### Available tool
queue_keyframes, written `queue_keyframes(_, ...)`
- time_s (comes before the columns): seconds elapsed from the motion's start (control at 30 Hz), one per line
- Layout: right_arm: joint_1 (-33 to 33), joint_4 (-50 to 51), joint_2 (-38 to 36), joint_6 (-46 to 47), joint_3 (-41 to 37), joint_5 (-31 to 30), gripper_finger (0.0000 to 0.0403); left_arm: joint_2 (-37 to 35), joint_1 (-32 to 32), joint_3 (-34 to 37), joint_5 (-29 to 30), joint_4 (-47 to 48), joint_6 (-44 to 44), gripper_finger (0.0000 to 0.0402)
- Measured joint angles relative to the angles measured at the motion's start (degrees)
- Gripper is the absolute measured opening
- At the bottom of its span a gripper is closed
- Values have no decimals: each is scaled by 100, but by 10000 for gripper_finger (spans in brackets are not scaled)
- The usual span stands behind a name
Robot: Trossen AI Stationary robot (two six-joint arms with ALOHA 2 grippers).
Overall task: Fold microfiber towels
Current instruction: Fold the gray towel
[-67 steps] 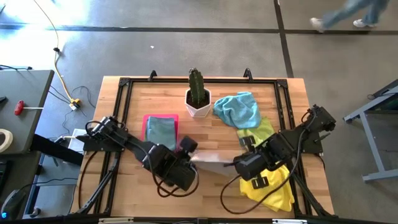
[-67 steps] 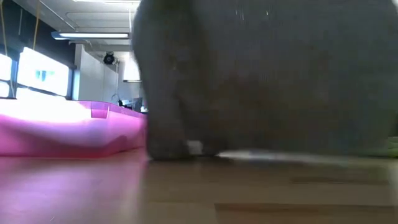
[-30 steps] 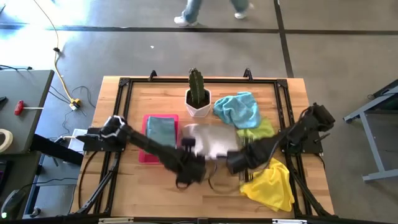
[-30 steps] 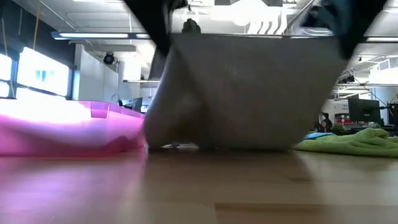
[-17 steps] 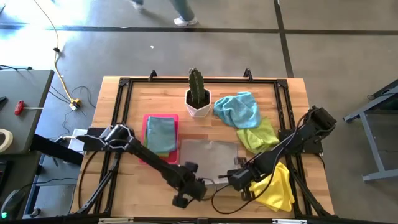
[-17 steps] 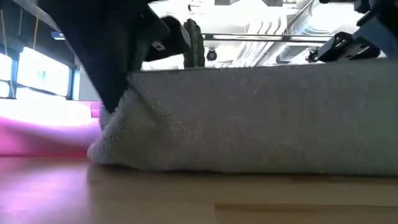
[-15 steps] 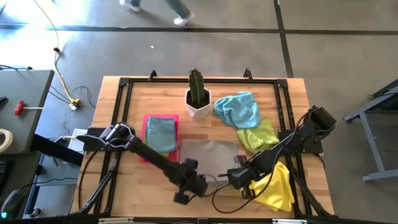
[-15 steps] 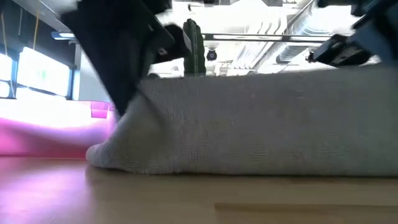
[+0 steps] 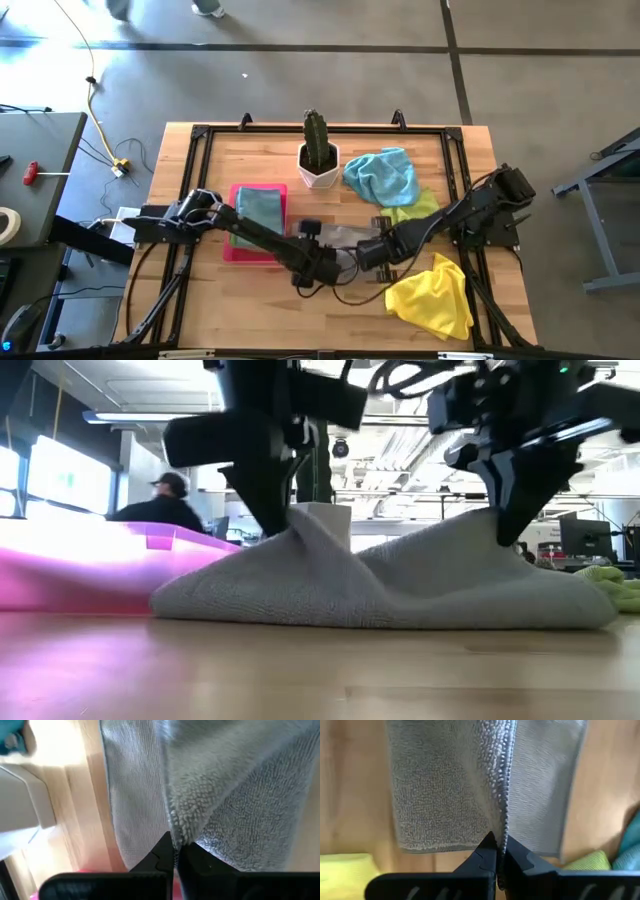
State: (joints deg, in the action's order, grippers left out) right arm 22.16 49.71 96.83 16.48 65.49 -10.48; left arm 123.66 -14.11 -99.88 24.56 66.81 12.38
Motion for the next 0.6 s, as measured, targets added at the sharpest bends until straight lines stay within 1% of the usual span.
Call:
queue_keyframes(0.13, -226, 266, 0, -2, 0, 45, 0, 0, 174, 289, 37, 15, 33, 0)
queue_keyframes(0.23, -394, 328, 0, -4, 0, 48, 0, 0, 301, 480, 237, -7, 48, 0)
queue_keyframes(0.43, -711, 197, 3, 161, -184, 124, 0, 0, 496, 545, 688, -181, 29, 0)
queue_keyframes(0.6, -831, 38, 3, 160, -385, 226, 0, 28, 588, 543, 608, -525, -326, 0)
